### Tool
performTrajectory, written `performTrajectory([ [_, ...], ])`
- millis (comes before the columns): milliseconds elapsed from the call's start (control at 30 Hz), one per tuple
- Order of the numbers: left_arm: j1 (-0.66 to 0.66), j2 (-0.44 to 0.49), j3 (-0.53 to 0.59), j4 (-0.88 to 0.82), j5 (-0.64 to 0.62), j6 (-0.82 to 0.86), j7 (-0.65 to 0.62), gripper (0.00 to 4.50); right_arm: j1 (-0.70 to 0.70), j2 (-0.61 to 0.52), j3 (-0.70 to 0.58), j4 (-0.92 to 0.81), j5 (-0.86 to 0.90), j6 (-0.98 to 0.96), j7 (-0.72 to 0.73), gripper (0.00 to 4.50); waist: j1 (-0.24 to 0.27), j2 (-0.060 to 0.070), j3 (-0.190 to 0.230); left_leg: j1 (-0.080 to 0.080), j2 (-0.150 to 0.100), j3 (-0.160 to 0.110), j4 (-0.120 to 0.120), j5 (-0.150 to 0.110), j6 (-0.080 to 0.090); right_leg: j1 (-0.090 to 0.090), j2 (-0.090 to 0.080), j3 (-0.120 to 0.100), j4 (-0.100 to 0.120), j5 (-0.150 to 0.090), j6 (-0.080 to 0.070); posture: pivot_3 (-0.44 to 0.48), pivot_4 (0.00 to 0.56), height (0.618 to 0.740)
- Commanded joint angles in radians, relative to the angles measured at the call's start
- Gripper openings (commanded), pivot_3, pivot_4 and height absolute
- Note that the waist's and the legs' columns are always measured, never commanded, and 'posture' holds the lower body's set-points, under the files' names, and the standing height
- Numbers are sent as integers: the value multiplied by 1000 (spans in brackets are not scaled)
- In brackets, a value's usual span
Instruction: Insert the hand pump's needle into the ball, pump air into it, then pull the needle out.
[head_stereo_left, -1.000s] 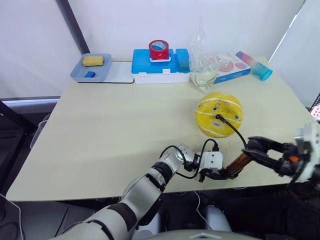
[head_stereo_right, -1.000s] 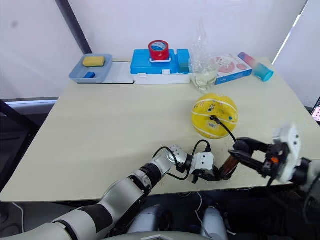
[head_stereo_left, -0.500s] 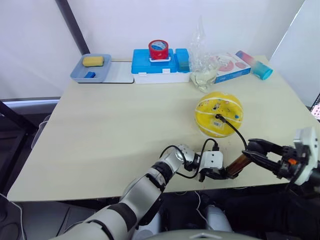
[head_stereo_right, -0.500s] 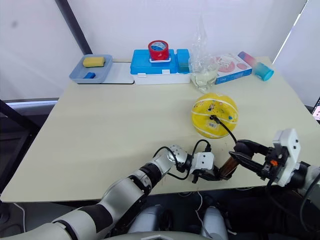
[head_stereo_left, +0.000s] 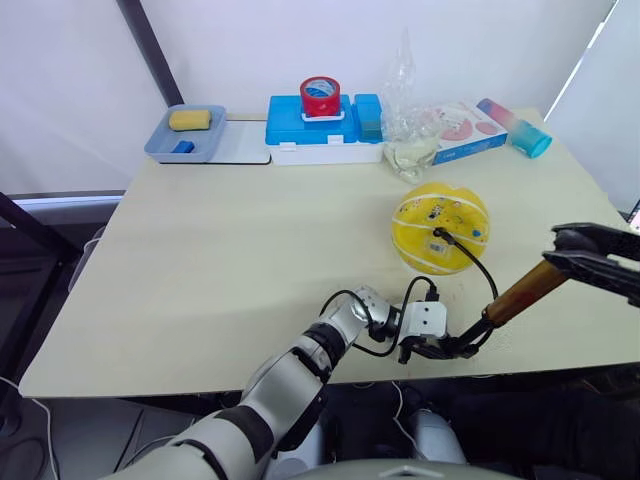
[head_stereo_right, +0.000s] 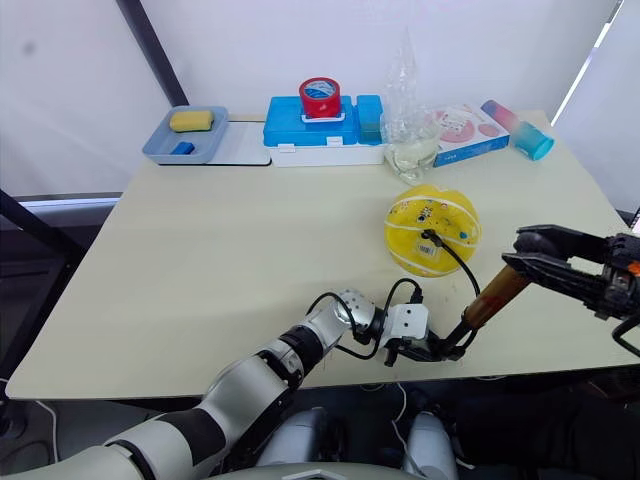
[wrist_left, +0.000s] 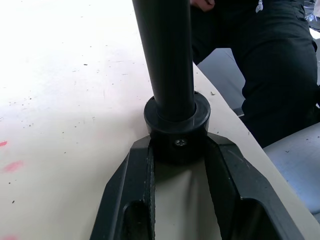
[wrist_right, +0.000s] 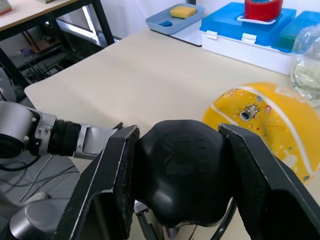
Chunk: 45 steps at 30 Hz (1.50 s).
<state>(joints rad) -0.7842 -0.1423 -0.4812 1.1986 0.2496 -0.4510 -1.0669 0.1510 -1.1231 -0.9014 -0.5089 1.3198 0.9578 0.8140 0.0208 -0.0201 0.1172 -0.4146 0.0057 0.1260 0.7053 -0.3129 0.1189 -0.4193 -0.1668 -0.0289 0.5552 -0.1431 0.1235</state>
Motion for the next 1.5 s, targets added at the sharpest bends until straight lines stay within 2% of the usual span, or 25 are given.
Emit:
performTrajectory([
  [33,3,-73,-41,59,55,23,-14,948,-56,-39,-150,40,-21,2,-51,2003,0,0,1,0,0,0,0,0,0,0,0,-1,0,0,0,0,150,729],
  [200,5,-72,-42,58,55,21,-16,945,-23,11,-99,-10,-60,12,-47,2003,0,-1,1,0,0,-1,0,0,0,0,-2,-11,0,0,0,0,150,729],
  [367,3,-74,-42,60,55,22,-14,944,68,105,57,-90,-185,-53,-38,2003,-3,-4,-1,1,0,-4,0,0,0,2,-3,-16,0,0,0,0,150,729],
  [433,2,-73,-42,61,56,21,-14,944,103,132,135,-107,-249,-98,-34,2003,-4,-10,-7,2,0,-5,0,0,0,3,-3,-16,0,0,0,0,150,729],
  [633,0,-71,-40,61,57,21,-11,944,182,255,362,-96,-408,-236,-35,2003,-3,-8,-9,2,0,-6,0,0,-1,3,-3,-17,1,0,0,0,150,729],
  [833,0,-70,-39,60,58,21,-10,943,208,324,494,-49,-532,-343,-20,2003,-4,-6,-9,1,0,-6,0,0,-1,2,-3,-18,1,0,0,0,150,729],
  [1000,-1,-69,-38,61,59,21,-9,943,165,327,399,-57,-439,-364,-3,2003,-3,-6,-9,2,0,-6,0,0,-1,3,-3,-18,1,0,0,0,150,729],
  [1167,-2,-68,-38,61,59,21,-9,943,78,296,220,-63,-263,-358,1,2003,-3,-1,-3,1,0,-6,0,0,-1,2,-4,-19,1,0,0,0,150,729],
  [1500,0,-73,-41,61,56,19,-14,943,5,139,-54,-1,-91,-257,-2,2003,-2,2,2,0,0,-7,0,0,-1,2,-5,-21,1,0,0,0,150,729],
])
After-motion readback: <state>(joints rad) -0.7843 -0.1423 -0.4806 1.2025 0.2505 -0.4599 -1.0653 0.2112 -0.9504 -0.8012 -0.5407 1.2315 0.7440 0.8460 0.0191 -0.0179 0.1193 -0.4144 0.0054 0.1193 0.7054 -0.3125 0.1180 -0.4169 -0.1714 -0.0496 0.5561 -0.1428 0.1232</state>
